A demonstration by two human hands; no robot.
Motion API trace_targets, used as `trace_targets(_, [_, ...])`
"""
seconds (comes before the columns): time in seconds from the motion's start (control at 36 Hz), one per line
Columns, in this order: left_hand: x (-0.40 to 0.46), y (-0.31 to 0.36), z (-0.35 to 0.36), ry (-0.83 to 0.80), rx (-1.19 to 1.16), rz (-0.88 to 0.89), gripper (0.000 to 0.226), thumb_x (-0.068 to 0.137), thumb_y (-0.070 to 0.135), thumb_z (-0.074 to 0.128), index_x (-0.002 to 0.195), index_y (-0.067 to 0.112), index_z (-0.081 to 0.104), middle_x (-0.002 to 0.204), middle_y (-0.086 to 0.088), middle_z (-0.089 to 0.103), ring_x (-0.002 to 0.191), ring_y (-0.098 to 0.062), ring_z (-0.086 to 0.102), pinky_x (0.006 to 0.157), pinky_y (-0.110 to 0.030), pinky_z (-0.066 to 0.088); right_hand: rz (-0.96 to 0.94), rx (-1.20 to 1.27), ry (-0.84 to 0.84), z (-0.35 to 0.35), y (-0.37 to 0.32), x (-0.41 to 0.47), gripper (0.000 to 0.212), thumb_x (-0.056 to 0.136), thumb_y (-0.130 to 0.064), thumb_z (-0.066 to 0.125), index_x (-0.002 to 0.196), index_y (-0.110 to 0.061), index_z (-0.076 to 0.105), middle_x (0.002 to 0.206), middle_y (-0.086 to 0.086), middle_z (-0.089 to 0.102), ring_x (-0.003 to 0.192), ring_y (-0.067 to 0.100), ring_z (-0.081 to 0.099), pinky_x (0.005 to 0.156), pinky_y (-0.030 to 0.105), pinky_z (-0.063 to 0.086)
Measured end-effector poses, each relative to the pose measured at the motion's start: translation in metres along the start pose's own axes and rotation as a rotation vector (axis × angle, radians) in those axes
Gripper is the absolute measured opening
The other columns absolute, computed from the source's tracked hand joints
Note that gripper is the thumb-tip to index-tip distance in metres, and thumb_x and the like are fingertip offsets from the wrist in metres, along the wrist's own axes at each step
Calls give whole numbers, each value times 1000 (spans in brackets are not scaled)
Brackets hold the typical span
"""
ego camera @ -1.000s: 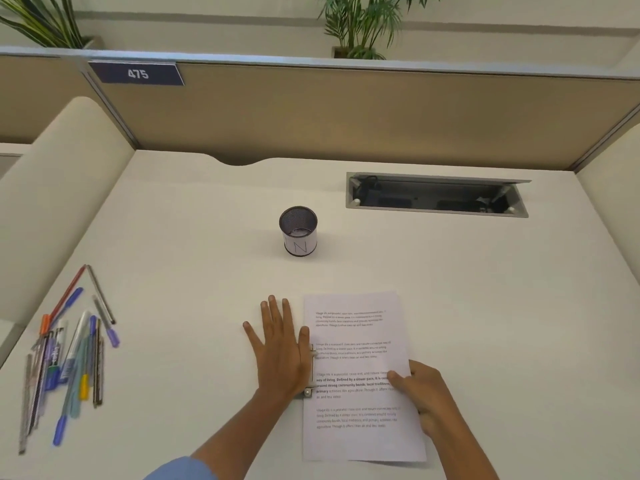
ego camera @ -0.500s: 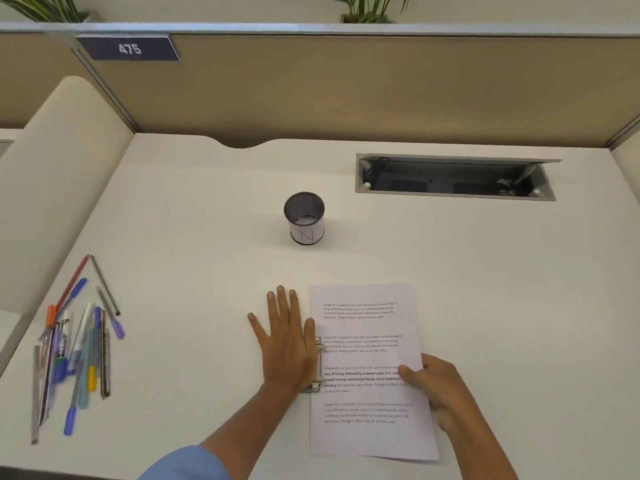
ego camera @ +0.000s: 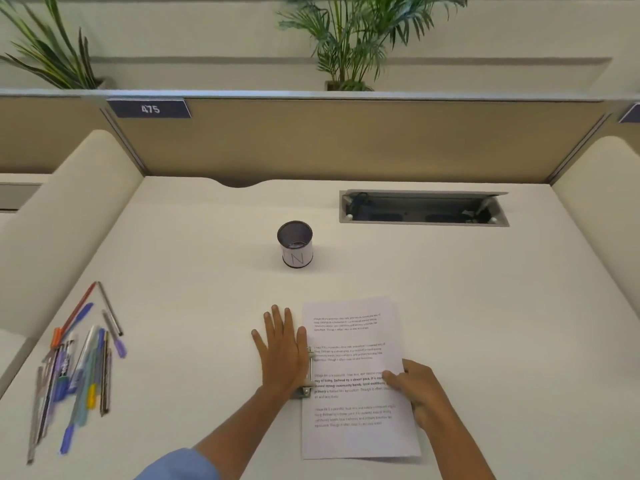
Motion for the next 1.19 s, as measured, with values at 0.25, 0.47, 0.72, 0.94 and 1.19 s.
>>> trace_targets(0.25, [-4, 5, -4, -27, 1, -14, 68, 115, 46, 18, 172, 14, 1, 181, -9, -14, 168, -27, -16, 133, -62, -9, -20, 31, 8, -13, -4, -5, 14, 91, -1, 79, 99, -13, 77, 96, 10, 83, 90, 33, 80, 82, 50, 67])
trace_targets(0.47, [-8, 15, -8, -18, 56, -15, 70, 115, 49, 20, 172, 12, 7, 181, -14, -8, 169, -28, -10, 133, -64, -4, -77, -46, 55, -18, -8, -17, 16, 93, 1, 75, 95, -15, 74, 92, 7, 79, 78, 20, 75, 45, 19, 54])
trace_targets(0.72, [-8, 14, -10, -15, 28, 16, 71, 115, 48, 25, 172, 9, 9, 181, -16, -8, 169, -29, -10, 134, -59, -5, -146, -173, 3, -10, -21, -9, 20, 96, 0, 71, 113, -9, 75, 95, -3, 77, 85, 16, 76, 58, 21, 58])
trace_targets(0.94, [-8, 16, -13, 1, 46, 44, 70, 115, 48, 25, 171, 8, 11, 180, -20, -5, 169, -32, -7, 135, -55, -2, -218, -277, 3, -5, -33, -2, 27, 97, 0, 66, 124, -2, 73, 112, 10, 77, 95, 25, 75, 68, 24, 59])
trace_targets(1.19, [-6, 15, -10, -22, 63, 57, 72, 115, 50, 23, 172, 11, 5, 180, -21, -10, 168, -33, -11, 135, -56, -3, -219, -320, 12, -6, -30, 8, 27, 98, -2, 68, 124, 0, 72, 116, 13, 77, 103, 30, 74, 88, 40, 63])
Point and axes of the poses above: each hand's wrist, its own x-axis towards the middle knuckle, its own z-axis out of the palm, y = z × x, the point moved 6 cm from there along x, towards the middle knuckle
